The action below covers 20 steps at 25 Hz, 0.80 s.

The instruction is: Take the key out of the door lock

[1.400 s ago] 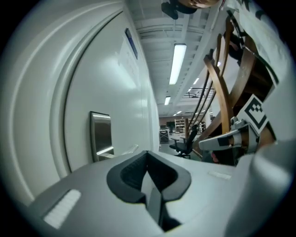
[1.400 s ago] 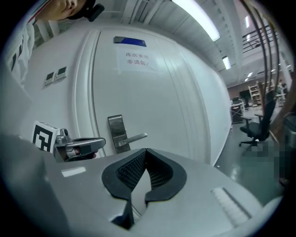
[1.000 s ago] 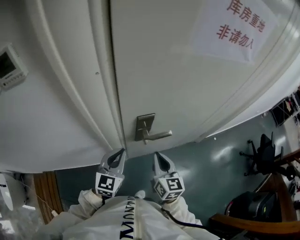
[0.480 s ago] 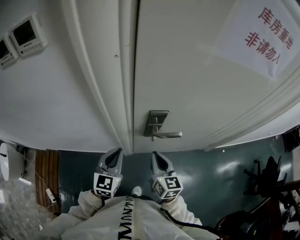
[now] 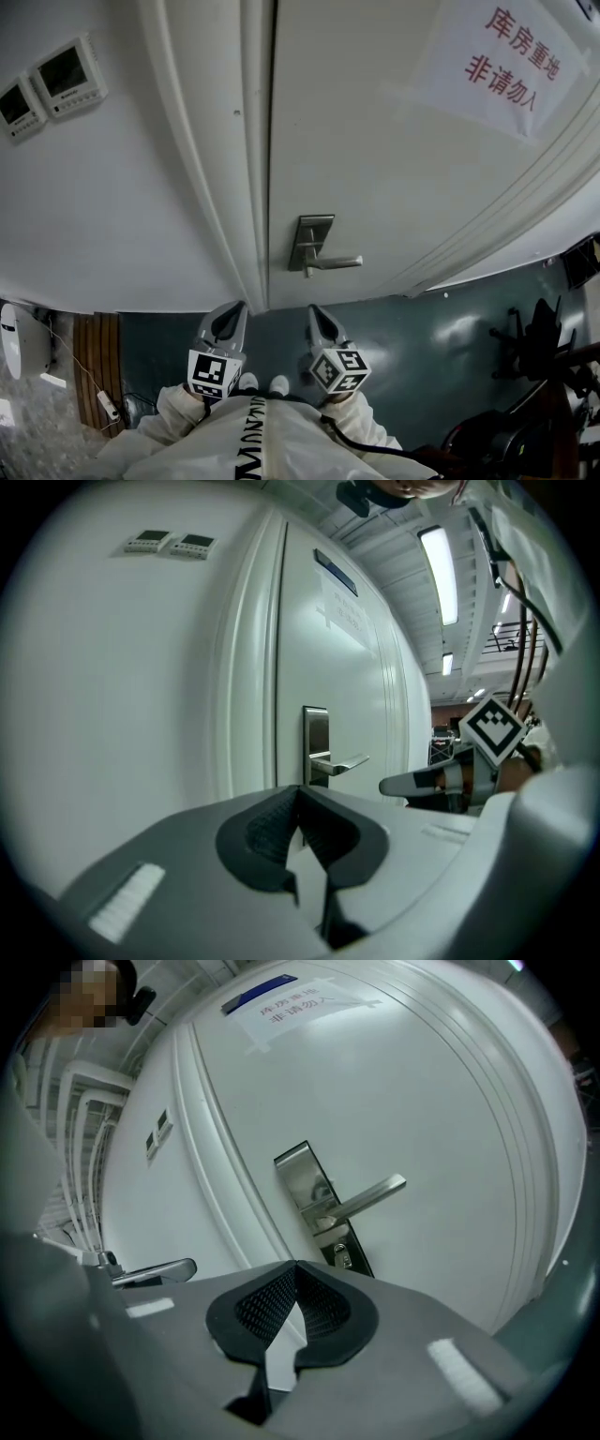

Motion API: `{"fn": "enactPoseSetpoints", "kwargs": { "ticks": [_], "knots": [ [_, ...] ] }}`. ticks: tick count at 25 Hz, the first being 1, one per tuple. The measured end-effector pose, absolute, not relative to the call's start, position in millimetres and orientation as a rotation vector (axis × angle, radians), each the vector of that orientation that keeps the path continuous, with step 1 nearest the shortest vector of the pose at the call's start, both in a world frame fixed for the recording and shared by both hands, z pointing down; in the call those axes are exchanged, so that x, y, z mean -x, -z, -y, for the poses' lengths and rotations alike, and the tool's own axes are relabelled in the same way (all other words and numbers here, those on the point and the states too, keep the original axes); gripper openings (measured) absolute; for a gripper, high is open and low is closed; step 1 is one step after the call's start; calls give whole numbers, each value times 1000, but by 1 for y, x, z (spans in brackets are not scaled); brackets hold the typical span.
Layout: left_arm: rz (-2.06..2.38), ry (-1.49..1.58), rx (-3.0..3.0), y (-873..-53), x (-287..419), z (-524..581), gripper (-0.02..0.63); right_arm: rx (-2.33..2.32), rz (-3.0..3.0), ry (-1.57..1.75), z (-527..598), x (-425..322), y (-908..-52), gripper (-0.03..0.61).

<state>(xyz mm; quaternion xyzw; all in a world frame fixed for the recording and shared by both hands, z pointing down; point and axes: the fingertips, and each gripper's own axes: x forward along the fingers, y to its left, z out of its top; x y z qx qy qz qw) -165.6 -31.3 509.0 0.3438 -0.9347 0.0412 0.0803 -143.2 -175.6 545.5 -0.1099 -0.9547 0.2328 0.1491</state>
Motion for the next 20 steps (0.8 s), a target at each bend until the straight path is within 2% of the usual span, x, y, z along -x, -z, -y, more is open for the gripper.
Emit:
{"fn": "enactPoseSetpoints", "kwargs": {
  "ticks": [4, 7, 9, 15, 20],
  "knots": [
    [2792, -120, -1062, -507, 162, 29, -1, 285, 2689, -758, 177, 145, -556, 2],
    [2784, -134, -1075, -507, 159, 26, -2, 320, 2619, -1038, 177, 150, -560, 3],
    [2786, -147, -1076, -506, 158, 22, -2, 398, 2530, -1278, 174, 157, -562, 112],
    [2768, -181, -1043, -510, 154, 9, -1, 413, 2155, -2060, 196, 173, -591, 167],
    [2760, -205, -1009, -513, 155, -1, -1, 445, 2093, -2236, 208, 190, -600, 232]
  ]
}}
